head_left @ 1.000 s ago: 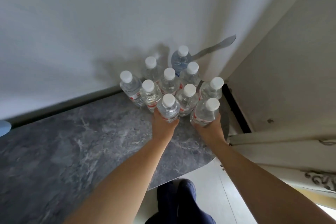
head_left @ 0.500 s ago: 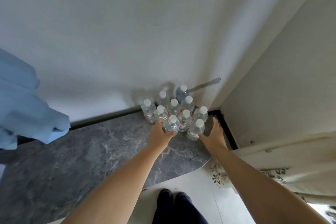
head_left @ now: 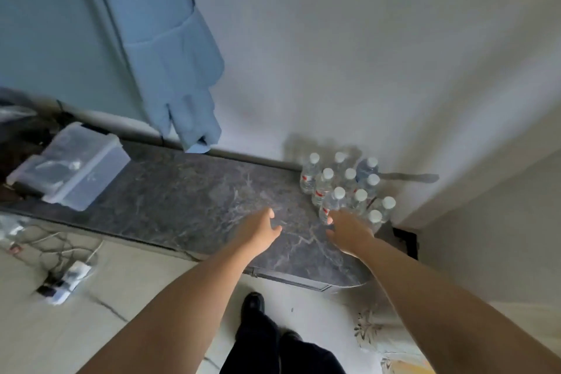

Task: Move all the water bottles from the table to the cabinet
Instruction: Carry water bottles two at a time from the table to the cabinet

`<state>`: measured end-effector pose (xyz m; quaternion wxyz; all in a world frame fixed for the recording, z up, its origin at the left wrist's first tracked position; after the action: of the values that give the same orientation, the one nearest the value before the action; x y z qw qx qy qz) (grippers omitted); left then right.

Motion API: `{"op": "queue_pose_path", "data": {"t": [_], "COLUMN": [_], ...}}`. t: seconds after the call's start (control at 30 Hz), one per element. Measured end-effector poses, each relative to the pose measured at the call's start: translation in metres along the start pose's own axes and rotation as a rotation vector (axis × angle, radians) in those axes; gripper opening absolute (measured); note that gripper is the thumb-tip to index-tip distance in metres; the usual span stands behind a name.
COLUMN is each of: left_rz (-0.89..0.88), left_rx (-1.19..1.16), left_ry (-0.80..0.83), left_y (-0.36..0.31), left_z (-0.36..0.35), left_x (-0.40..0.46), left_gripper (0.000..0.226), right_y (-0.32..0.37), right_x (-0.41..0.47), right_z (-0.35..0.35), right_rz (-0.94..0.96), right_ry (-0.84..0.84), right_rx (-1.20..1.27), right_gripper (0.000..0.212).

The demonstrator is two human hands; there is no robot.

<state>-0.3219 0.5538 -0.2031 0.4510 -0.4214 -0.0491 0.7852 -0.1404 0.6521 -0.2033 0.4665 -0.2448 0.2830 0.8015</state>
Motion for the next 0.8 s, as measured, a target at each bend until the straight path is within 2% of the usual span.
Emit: {"op": "queue_pose_path", "data": {"t": [0.17, 0.3, 0.4, 0.53, 0.67, 0.8], "left_rz": [0.159, 0.358, 0.452, 0.523, 0.606, 0.718], "left_rx": [-0.148, -0.321, -0.391, -0.464, -0.532, -0.585], "left_ry": [-0.17, -0.331, -0.417, -0.457, -0.519, -0.544], "left_y": [0.062, 0.138, 0.183, 0.237, 0.304, 0.381], "left_z": [0.015, 0.022, 0.019, 0.01, 0.0, -0.012], "left_x": [-0.06, -0.13, -0.174, -0.233, -0.3, -0.382], "left_gripper": [0.039, 0.036, 0.034, 0.04, 0.04, 0.04], "right_y": [0.087, 0.195, 0.256, 0.33, 0.41, 0.492], "right_x": [0.006, -0.01, -0.027, -0.055, -0.084, -0.132], "right_z": [-0.005, -0.035, -0.063, -0.104, -0.158, -0.22], "right_rz": [0.224, 0.474, 0.578, 0.689, 0.764, 0.885], "right_ry": [0.074, 0.159, 0.203, 0.235, 0.258, 0.304], "right_rx": [-0.203, -0.36, -0.458, -0.574, -0.706, -0.746], "right_gripper": [0.038, 0.041, 0.04, 0.036, 0.042, 0.042]}}
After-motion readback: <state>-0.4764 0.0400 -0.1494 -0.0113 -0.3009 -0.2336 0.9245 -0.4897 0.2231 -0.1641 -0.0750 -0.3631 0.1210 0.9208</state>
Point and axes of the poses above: each hand's wrist, its own x-axis towards the middle knuckle, its own z-axis out of the back of the hand, y = z × x, the point moved 1 cm from there along x, towards the middle knuckle, and after that the axes turned 11 degrees about y, right-handed, at the moved point
